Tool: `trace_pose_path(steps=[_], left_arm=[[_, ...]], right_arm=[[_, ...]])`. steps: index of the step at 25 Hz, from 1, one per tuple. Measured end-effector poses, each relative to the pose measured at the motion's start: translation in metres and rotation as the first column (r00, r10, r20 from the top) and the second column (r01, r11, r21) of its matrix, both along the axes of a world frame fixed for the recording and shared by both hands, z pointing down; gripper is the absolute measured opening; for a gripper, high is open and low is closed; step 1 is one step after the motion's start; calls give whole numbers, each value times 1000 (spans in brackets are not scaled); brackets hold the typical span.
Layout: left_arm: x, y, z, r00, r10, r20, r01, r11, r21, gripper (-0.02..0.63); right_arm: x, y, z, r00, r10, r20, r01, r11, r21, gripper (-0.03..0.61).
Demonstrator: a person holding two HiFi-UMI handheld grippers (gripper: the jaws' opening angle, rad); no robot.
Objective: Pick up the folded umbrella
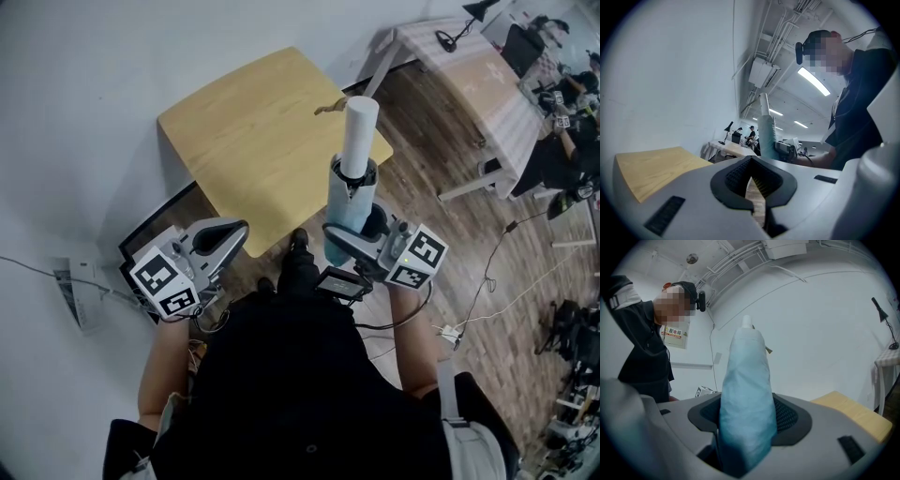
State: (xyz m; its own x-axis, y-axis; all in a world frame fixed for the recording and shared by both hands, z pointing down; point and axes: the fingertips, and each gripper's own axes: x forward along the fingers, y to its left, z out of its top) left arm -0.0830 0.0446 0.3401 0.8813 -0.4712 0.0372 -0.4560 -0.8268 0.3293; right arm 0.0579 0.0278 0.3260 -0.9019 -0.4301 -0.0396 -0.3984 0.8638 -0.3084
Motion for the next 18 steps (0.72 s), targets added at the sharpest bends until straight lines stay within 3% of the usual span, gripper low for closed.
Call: trace_pose_path(steps=[18], left_arm=[[8,0,0,999,39,12,-39,999,-3,11]], right_arm=[[1,-4,4,1000,26,-8,-26,1000,4,298]])
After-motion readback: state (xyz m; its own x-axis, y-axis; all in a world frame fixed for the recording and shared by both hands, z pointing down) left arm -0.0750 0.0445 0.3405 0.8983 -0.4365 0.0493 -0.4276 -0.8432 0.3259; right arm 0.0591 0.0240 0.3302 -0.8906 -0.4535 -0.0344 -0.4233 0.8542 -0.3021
